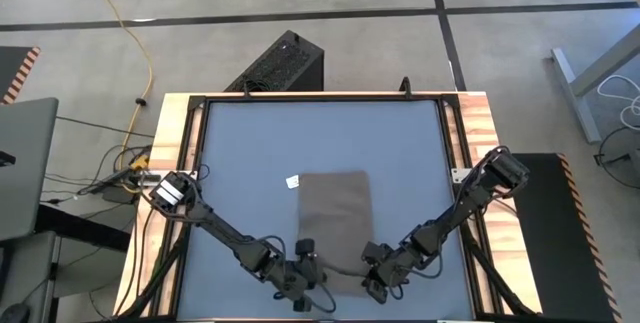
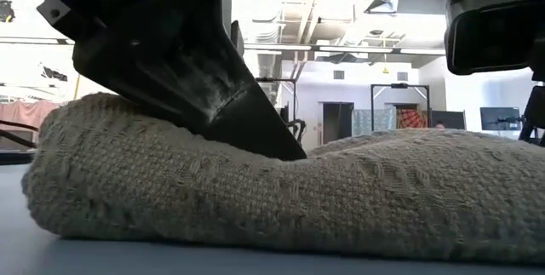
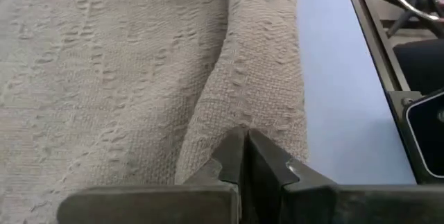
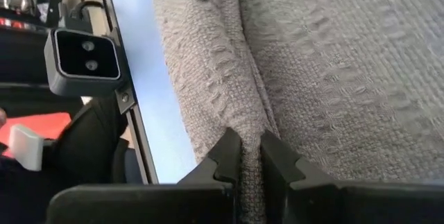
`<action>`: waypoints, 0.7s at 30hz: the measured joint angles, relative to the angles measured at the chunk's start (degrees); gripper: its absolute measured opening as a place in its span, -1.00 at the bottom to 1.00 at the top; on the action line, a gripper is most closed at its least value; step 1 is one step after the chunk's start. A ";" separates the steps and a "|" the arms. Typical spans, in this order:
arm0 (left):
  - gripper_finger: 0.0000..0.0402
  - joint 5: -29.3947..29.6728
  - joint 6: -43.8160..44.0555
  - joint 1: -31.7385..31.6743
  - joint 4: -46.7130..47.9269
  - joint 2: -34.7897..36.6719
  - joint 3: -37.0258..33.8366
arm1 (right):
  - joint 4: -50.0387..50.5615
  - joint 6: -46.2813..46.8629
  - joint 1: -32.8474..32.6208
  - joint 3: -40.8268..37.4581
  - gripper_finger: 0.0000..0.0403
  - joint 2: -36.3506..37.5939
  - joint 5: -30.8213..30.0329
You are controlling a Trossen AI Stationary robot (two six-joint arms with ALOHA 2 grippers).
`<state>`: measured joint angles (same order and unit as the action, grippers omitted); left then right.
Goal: Roll towel into tight, uniform cylinder
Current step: Roll the gray towel
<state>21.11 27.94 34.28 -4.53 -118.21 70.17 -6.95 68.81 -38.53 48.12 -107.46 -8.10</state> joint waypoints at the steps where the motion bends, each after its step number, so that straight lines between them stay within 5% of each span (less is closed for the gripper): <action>1: -0.99 -0.25 0.70 -0.11 0.87 0.00 0.00 | -0.24 -0.91 -0.12 -0.04 -0.74 0.00 -0.08; 8: -1.00 -1.97 1.81 -0.63 1.57 0.00 -0.02 | -5.25 -12.76 0.01 -0.24 -0.74 -0.17 0.96; 21: -1.00 -3.17 1.88 -0.61 0.85 0.02 -0.04 | -6.90 -5.46 0.49 -0.06 -0.58 -0.17 1.85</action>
<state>17.94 29.82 33.67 -3.68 -118.19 70.13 -13.85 63.36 -38.04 48.05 -107.63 -6.25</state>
